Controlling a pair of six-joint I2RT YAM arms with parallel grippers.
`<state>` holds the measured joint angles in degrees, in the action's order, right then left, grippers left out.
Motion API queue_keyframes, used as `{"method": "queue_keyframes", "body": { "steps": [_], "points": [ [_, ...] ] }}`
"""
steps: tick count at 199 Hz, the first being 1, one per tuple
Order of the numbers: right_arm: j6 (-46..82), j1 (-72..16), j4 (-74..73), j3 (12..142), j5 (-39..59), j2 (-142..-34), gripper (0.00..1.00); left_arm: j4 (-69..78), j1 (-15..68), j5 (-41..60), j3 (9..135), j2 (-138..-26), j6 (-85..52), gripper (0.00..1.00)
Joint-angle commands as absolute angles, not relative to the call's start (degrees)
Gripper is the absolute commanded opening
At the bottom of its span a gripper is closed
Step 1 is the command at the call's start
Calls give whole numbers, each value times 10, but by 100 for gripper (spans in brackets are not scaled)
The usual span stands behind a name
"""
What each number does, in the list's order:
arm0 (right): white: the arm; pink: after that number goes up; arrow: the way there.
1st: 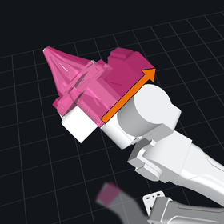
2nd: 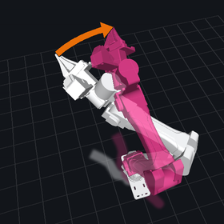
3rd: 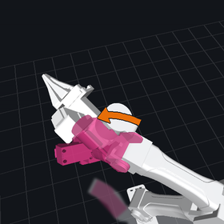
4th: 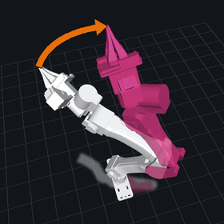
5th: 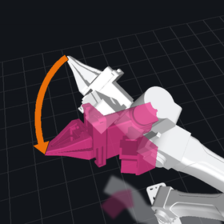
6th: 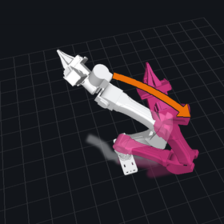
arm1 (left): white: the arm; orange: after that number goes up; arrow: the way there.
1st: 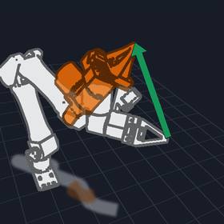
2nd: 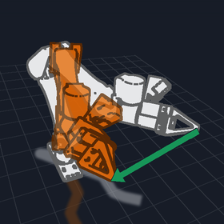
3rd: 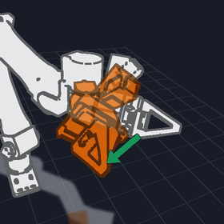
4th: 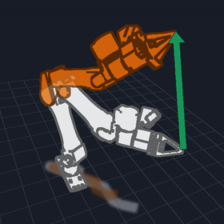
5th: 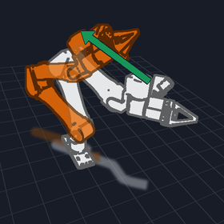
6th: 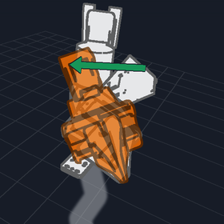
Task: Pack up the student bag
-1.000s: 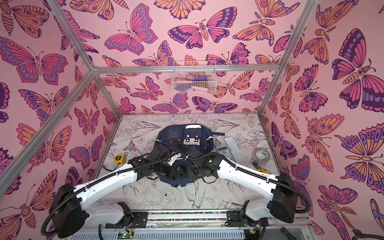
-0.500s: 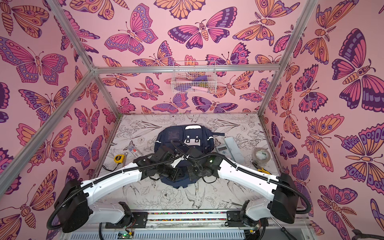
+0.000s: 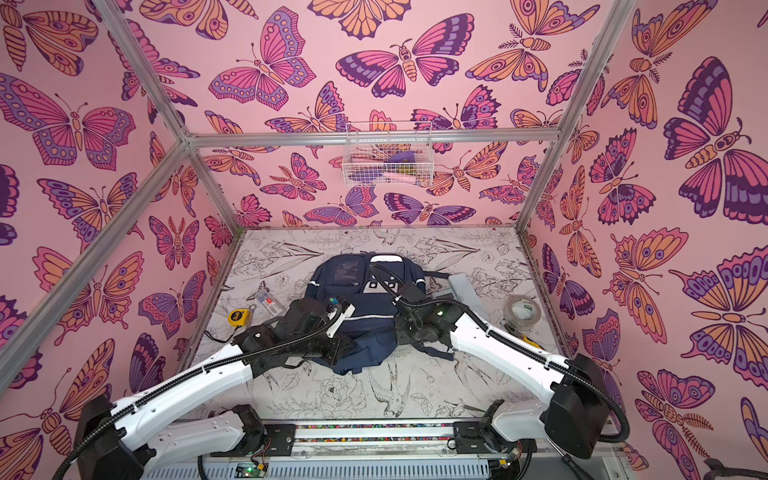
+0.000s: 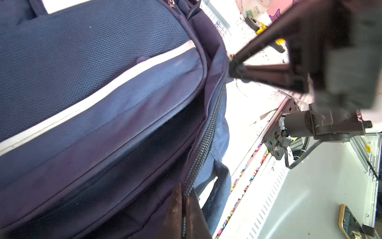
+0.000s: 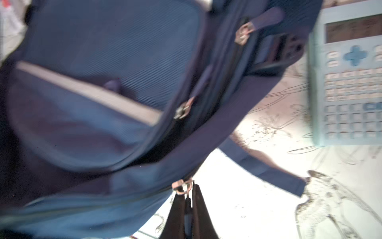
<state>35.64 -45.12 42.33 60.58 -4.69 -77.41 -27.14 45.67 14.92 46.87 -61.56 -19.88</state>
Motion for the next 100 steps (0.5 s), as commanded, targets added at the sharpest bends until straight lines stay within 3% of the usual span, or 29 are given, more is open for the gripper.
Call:
{"method": "queue_keyframes", "body": {
  "steps": [1, 67, 100],
  "points": [
    [312, -413, 437, 605, -107, -806, 0, -271, 452, 148, 467, -595, -216, 0],
    [266, -383, 392, 658, -96, -918, 0, -261, 455, 171, 469, -604, -233, 0],
    [273, -384, 368, 636, -57, -904, 0, -218, 460, 190, 452, -623, -260, 0]
  ]
}}
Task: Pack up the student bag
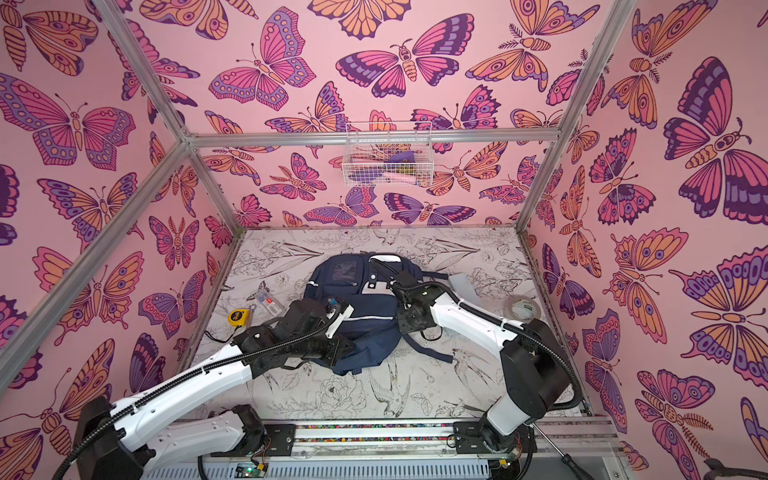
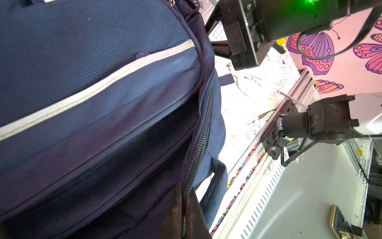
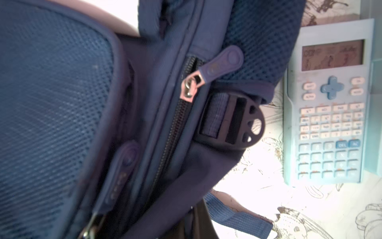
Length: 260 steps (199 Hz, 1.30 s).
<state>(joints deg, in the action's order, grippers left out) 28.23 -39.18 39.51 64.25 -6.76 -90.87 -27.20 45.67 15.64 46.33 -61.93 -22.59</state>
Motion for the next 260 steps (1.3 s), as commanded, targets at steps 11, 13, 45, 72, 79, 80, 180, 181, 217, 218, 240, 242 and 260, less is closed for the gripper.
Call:
{"method": "queue_keyframes", "body": {
  "steps": [11, 13, 45, 72, 79, 80, 180, 181, 217, 218, 240, 242, 260],
  "points": [
    [274, -384, 369, 630, -43, -882, 9, -196, 464, 193, 443, -630, -273, 0],
    [274, -384, 370, 630, -41, -881, 11, -192, 465, 193, 440, -631, -275, 0],
    [298, -384, 417, 623, -83, -811, 51, -96, 490, 197, 410, -662, -325, 0],
    [332, -384, 462, 622, -120, -730, 59, -64, 503, 244, 410, -682, -332, 37],
    [342, -384, 462, 618, -108, -715, 59, -70, 503, 240, 407, -669, -334, 50],
    [344, -384, 461, 617, -106, -712, 59, -71, 503, 239, 406, -666, -333, 52],
    [576, -449, 213, 523, 19, -777, 56, -231, 395, 81, 403, -576, -388, 88],
    [579, -449, 212, 522, 18, -778, 56, -229, 394, 83, 403, -576, -389, 88],
    [643, -456, 176, 483, 16, -784, 55, -186, 381, 145, 393, -584, -401, 85],
    [644, -457, 176, 483, 16, -783, 55, -185, 381, 146, 393, -585, -401, 85],
    [665, -456, 187, 471, -1, -780, 56, -180, 377, 161, 391, -598, -403, 84],
    [666, -456, 185, 470, -2, -780, 56, -179, 377, 163, 391, -599, -403, 84],
    [668, -452, 174, 470, -6, -789, 55, -173, 377, 173, 387, -606, -402, 84]
  ]
}}
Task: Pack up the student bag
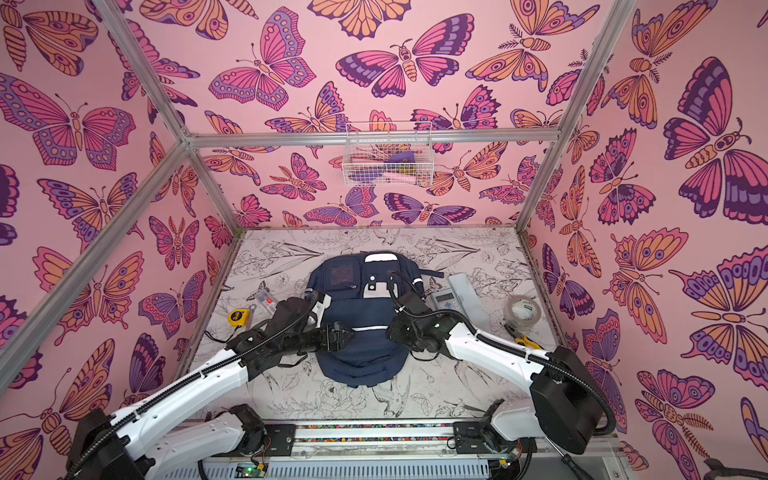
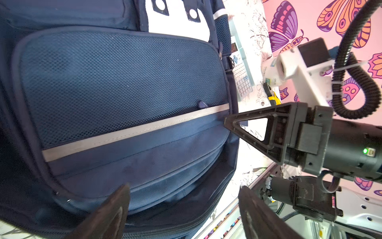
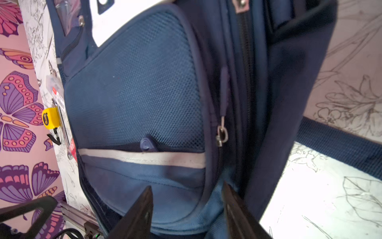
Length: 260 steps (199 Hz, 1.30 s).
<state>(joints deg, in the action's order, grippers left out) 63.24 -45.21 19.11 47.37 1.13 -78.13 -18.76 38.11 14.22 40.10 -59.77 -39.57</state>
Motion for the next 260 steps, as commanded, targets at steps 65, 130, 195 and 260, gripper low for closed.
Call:
{"method": "queue_keyframes", "body": {
  "steps": [65, 130, 195, 260],
  "points": [
    [664, -433, 97, 480, 59, -820, 1, -169, 379, 196, 395, -618, -367, 89],
    [620, -419, 124, 536, 104, -741, 0, -262, 430, 110, 480, -665, -245, 92],
    [609, -412, 125, 541, 143, -736, 0, -309, 464, -14, 572, -767, -139, 100],
    [596, -406, 131, 542, 148, -726, 0, -345, 479, -70, 587, -817, -104, 81]
  ]
}}
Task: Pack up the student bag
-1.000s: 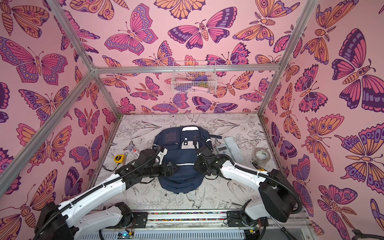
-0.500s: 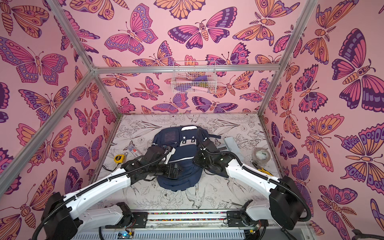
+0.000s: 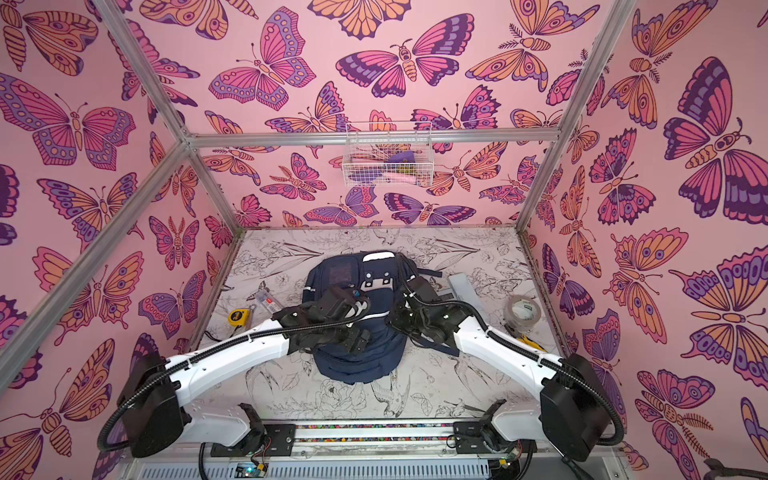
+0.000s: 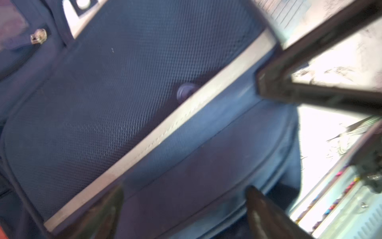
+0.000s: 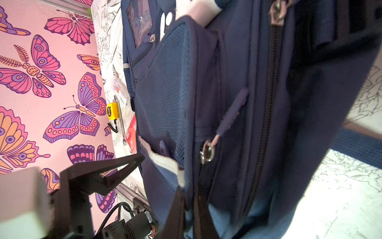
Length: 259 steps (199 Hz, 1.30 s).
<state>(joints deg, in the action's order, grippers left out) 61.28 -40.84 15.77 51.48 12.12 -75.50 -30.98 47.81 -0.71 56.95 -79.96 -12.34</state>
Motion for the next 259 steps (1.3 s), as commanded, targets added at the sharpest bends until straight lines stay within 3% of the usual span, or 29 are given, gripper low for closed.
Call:
{"method": "queue_keyframes", "body": {
  "steps": [1, 17, 54, 71, 101, 109, 123, 131, 147, 158, 197, 220, 259],
  "points": [
    [597, -407, 131, 542, 148, -725, 0, -345, 479, -72, 588, -818, -105, 80],
    [595, -407, 135, 542, 152, -725, 0, -342, 479, -89, 597, -819, -110, 68],
    [594, -407, 138, 534, 158, -720, 0, -318, 479, -108, 610, -821, -109, 22],
    [593, -406, 143, 532, 156, -715, 0, -315, 479, -115, 615, -828, -103, 13],
    [587, -407, 158, 534, 147, -708, 0, -314, 479, -105, 617, -824, -97, 7],
    [585, -407, 164, 536, 142, -707, 0, -314, 479, -105, 619, -821, -92, 0],
    [575, -407, 181, 544, 135, -708, 4, -315, 479, -108, 622, -814, -81, 0],
    [567, -407, 193, 551, 128, -708, 11, -315, 479, -105, 623, -808, -72, 0],
    [547, -406, 220, 565, 110, -705, 37, -314, 479, -106, 628, -796, -57, 0],
    [530, -406, 245, 576, 92, -698, 49, -313, 479, -106, 631, -789, -46, 0],
    [452, -406, 295, 572, -22, -640, 74, -308, 471, -77, 632, -767, -28, 0],
    [363, -385, 217, 505, -48, -606, 77, -291, 466, -38, 622, -748, -16, 0],
    [312, -216, 161, 512, 209, -689, 63, -283, 456, 25, 610, -735, -7, 0]
  ]
}}
